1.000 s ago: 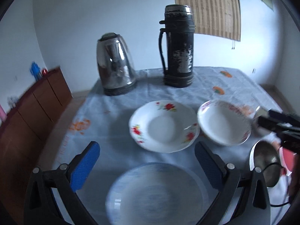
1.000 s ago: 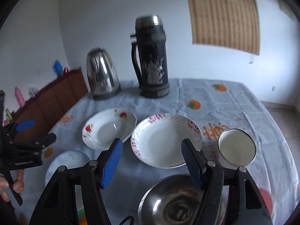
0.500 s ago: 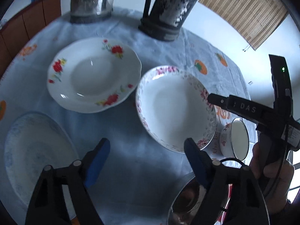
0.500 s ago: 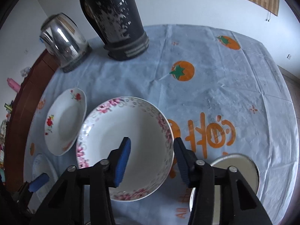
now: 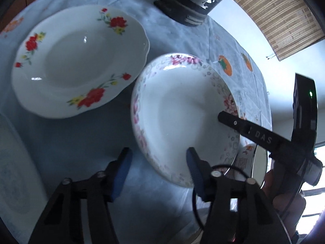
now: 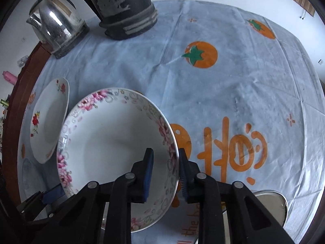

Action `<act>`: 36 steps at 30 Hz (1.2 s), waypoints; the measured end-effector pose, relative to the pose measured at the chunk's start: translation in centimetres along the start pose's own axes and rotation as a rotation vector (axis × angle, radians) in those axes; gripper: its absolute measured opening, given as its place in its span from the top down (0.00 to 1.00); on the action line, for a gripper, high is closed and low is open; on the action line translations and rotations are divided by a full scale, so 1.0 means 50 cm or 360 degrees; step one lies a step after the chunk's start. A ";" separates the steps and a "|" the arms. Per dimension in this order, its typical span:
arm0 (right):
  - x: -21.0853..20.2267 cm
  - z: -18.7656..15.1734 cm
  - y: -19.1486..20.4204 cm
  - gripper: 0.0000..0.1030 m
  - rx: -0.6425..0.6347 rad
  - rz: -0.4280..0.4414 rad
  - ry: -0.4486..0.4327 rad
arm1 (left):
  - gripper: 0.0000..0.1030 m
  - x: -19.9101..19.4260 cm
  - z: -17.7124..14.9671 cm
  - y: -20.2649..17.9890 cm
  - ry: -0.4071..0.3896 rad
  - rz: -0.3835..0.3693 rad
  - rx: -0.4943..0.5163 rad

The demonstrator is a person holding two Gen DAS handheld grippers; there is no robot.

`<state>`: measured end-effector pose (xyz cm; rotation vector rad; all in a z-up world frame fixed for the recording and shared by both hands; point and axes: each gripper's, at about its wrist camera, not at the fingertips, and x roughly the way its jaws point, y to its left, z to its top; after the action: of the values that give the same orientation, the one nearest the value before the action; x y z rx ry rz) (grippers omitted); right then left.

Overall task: Organize plates and bowls
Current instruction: 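Lift the pink-rimmed bowl with the right gripper toward the blue-patterned plate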

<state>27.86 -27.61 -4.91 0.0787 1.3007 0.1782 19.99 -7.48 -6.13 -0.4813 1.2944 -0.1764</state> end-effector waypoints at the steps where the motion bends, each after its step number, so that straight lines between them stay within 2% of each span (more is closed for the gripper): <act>1: 0.002 0.001 -0.003 0.76 0.0013 0.0022 -0.0001 | 0.62 0.004 0.004 -0.002 -0.0009 -0.0014 0.0018; 6: 0.005 -0.003 -0.007 0.77 0.0023 0.0048 0.0001 | 0.61 0.011 0.013 -0.026 -0.0081 0.0091 0.0173; 12: -0.040 -0.024 -0.009 0.88 0.0035 0.0098 -0.0072 | 0.62 -0.007 0.019 -0.021 -0.0134 0.0089 0.0232; 19: -0.090 -0.053 0.013 0.89 -0.0003 0.0029 -0.0138 | 0.62 -0.035 0.000 -0.028 -0.0153 0.0100 0.0319; 22: -0.110 -0.067 0.016 0.89 -0.0005 0.0064 -0.0155 | 0.62 -0.063 -0.005 -0.032 -0.0234 0.0144 0.0372; 27: -0.144 -0.086 0.037 0.88 0.0016 0.0115 -0.0207 | 0.62 -0.111 -0.004 -0.021 -0.0299 0.0124 0.0406; 32: -0.192 -0.112 0.081 0.88 0.0009 0.0129 -0.0274 | 0.62 -0.174 -0.021 0.006 -0.0368 0.0100 0.0418; 36: -0.227 -0.146 0.140 0.88 -0.0011 0.0163 -0.0303 | 0.62 -0.238 -0.045 0.044 -0.0461 0.0144 0.0453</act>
<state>17.34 -23.01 5.05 0.1530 1.1068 0.2571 14.27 -1.43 2.91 -0.1955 0.9858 -0.2038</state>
